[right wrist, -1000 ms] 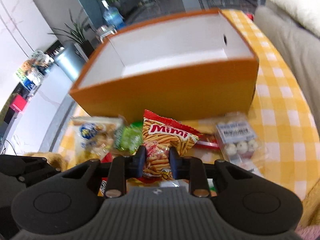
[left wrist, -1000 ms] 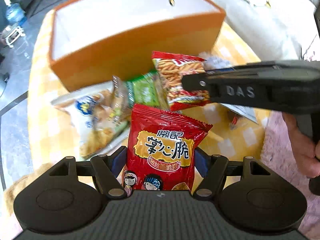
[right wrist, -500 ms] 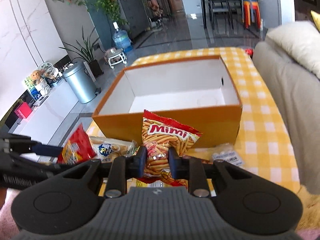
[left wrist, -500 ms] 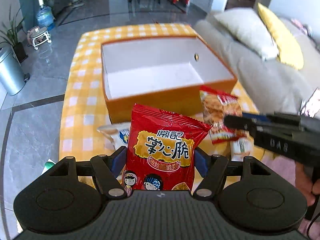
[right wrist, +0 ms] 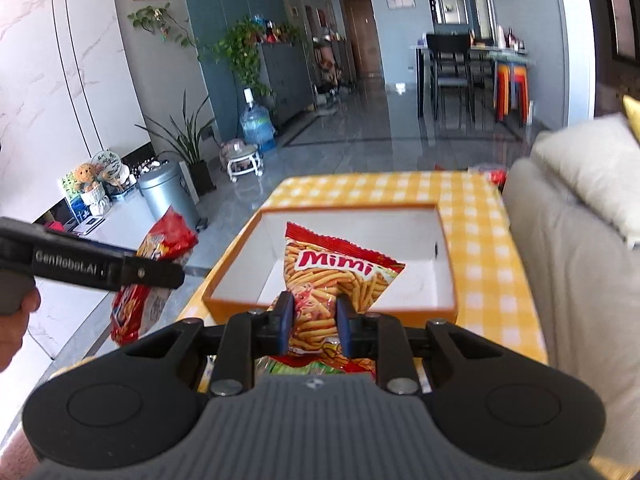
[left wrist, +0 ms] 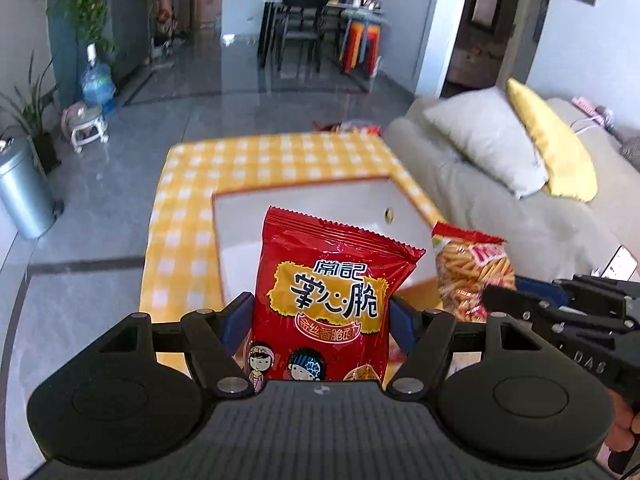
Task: Organize snacks
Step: 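Lift both bags over the orange box with both tools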
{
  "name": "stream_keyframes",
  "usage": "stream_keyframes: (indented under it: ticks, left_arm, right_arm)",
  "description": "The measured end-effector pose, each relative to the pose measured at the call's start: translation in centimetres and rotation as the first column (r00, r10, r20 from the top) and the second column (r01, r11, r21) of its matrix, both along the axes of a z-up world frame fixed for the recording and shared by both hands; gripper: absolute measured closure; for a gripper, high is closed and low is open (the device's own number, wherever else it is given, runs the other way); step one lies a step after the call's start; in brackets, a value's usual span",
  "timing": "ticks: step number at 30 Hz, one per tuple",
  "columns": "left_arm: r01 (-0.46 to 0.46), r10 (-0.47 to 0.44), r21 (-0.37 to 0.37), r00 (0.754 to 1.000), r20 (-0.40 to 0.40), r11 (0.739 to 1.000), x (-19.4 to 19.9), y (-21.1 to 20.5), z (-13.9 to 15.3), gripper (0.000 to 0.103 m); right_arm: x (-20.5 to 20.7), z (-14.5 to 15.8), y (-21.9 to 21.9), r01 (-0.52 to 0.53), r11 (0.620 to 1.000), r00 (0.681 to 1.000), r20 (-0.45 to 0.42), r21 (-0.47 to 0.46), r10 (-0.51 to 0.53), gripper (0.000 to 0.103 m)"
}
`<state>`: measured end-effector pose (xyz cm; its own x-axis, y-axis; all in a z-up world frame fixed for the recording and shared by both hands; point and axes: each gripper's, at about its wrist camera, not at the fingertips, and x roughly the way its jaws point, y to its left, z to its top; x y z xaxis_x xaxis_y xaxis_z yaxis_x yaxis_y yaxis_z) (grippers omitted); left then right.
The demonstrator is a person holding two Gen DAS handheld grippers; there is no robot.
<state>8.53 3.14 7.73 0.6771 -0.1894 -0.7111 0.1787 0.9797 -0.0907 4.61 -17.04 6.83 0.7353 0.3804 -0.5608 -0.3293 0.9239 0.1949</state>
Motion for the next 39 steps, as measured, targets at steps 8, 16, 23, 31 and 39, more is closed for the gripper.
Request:
stream_keyframes:
  ticks: [8,16,23,31,39]
  left_arm:
    - [0.019,-0.019,0.006,0.998,0.052,1.0,4.3,-1.0,1.8,0.023]
    - [0.021,-0.02,0.063,0.999,-0.029,0.998,10.4,-2.1,-0.1,0.023]
    - [-0.002,0.014,0.079,0.989,-0.146,0.997,15.0,-1.3,-4.3,0.023]
    - [0.045,-0.015,0.109,0.964,-0.264,0.993,17.9,-1.9,-8.0,0.023]
    - [0.074,-0.013,0.15,0.93,-0.368,0.986,19.7,-2.6,-11.5,0.023]
  right_arm:
    - [3.1,2.0,0.3,0.003,0.998,0.997,0.08,-0.063,0.002,0.084]
    - [8.7,1.2,1.8,-0.04,0.993,0.998,0.048,-0.114,0.045,0.084]
    - [14.5,-2.1,3.1,-0.062,0.988,0.996,-0.067,-0.14,0.053,0.084]
    - [19.4,-6.1,5.0,-0.143,0.98,0.966,-0.236,-0.14,0.107,0.084]
    - [22.3,-10.0,5.8,-0.201,0.971,0.91,-0.392,-0.131,0.135,0.084]
